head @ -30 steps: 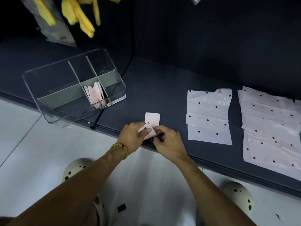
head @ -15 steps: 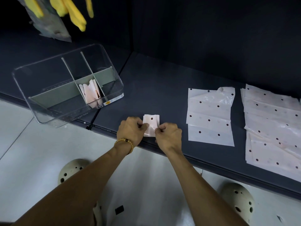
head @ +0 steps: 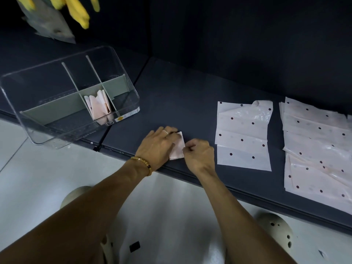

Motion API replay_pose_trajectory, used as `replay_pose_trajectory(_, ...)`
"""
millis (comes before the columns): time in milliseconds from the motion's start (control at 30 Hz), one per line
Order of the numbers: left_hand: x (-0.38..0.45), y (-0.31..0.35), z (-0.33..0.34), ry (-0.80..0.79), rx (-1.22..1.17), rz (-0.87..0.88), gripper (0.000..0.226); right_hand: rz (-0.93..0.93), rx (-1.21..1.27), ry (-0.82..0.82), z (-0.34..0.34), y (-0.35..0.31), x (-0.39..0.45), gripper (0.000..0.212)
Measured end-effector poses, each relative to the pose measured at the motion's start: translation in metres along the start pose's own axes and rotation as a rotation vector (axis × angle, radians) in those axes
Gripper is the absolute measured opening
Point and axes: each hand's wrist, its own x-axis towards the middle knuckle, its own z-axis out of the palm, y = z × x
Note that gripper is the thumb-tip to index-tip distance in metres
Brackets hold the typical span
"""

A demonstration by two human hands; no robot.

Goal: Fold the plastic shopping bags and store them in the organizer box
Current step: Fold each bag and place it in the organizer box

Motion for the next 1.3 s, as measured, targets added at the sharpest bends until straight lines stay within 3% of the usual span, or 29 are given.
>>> replay_pose_trajectory(67, -0.002, 0.001, 0.001, 0.001, 0.019, 0.042, 0.033, -0.044, -0.03, 0.045, -0.008, -0.002, 0.007, 0.017)
replay_pose_trajectory(200, -0.005, 0.008, 0.004, -0.017, -0.008, -0.049, 0.03, -0.215, -0.084, 0.197, -0.017, 0.005, 0.006, 0.021)
replay_pose_trajectory(267, -0.004, 0.01, 0.006, 0.011, -0.031, -0.077, 0.029, -0.378, -0.264, 0.285, -0.016, 0.017, -0.007, 0.023)
replay_pose_trajectory(367, -0.006, 0.012, 0.005, 0.028, -0.014, -0.088, 0.028, -0.535, -0.534, 0.247, -0.009, 0.042, -0.02, 0.036)
replay_pose_trajectory(633, 0.002, 0.027, 0.003, 0.121, 0.21, 0.006, 0.025, -0.508, -0.516, 0.286, 0.004, 0.058, -0.018, 0.039)
replay_pose_trajectory(733, 0.011, 0.044, 0.02, 0.02, 0.107, 0.112, 0.037, -0.493, -0.48, 0.296, 0.004, 0.058, -0.017, 0.039)
replay_pose_trajectory(833, 0.007, 0.039, 0.03, -0.013, -0.069, 0.083, 0.043, -0.505, -0.454, 0.31, 0.005, 0.059, -0.016, 0.038)
replay_pose_trajectory(967, 0.003, 0.014, 0.021, 0.001, -0.04, 0.171, 0.046, -0.501, -0.464, 0.313, 0.006, 0.062, -0.015, 0.038)
replay_pose_trajectory(1300, -0.002, -0.02, 0.008, -0.046, -0.007, 0.025, 0.044, -0.511, -0.456, 0.311, 0.006, 0.063, -0.014, 0.038)
